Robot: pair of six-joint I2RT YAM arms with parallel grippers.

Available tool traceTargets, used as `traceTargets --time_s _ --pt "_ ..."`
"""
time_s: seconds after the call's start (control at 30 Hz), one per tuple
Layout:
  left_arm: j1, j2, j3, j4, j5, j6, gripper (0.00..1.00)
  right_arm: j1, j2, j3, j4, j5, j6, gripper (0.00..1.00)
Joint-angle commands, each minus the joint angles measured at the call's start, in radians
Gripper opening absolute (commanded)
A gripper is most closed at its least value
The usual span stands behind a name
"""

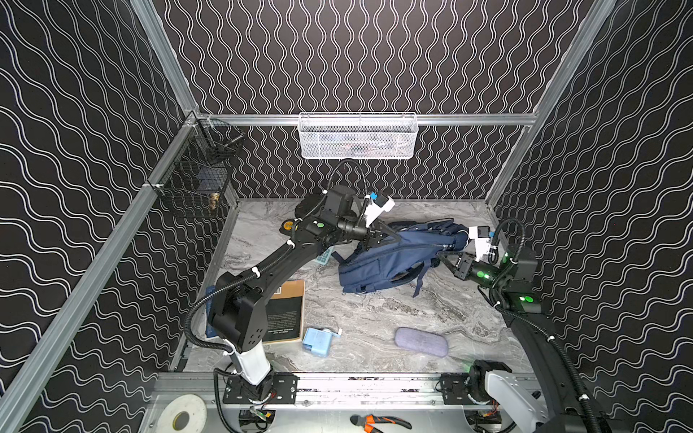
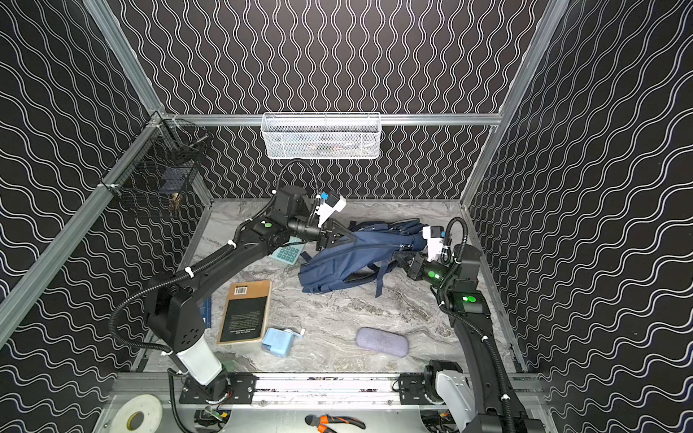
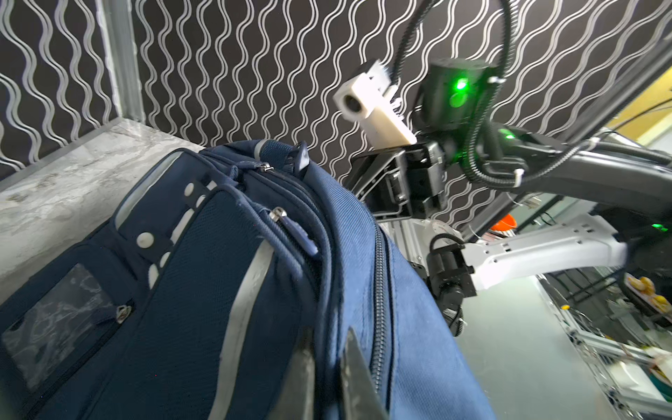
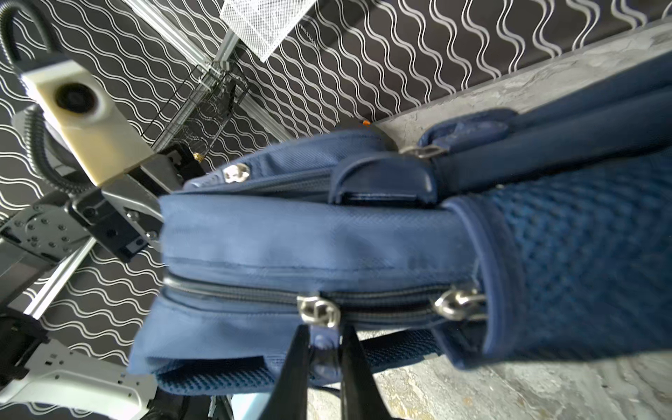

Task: Pack books, pencil case, and school supplies into a backpack
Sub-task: Unzip the student bag at the center of the table.

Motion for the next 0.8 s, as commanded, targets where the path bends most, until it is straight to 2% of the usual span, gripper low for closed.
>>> traceTargets --time_s 0.0,0.27,0.47,0.67,0.77 --pt "-0.008 0.0 -0.008 0.084 -0.071 -0.033 0.0 0.002 -0.008 0.032 -0.056 0.017 -0.016 0.0" --pt "-0.08 0.004 -0.017 0.083 -0.224 -0.043 0.0 0.029 -0.037 0.075 -0.234 0.001 -0.033 0.0" --pt "-0.112 0.014 -0.041 0.169 -0.299 -0.157 0.0 0.05 -0.101 0.07 -0.3 0.001 -0.001 0.0" --pt "-0.175 0.05 0.008 0.139 -0.391 -0.197 0.0 0.096 -0.144 0.066 -0.345 0.017 0.027 0.0" --pt "-0.196 0.067 0.022 0.155 -0.398 -0.233 0.0 0.135 -0.151 0.063 -0.366 0.048 0.029 0.0"
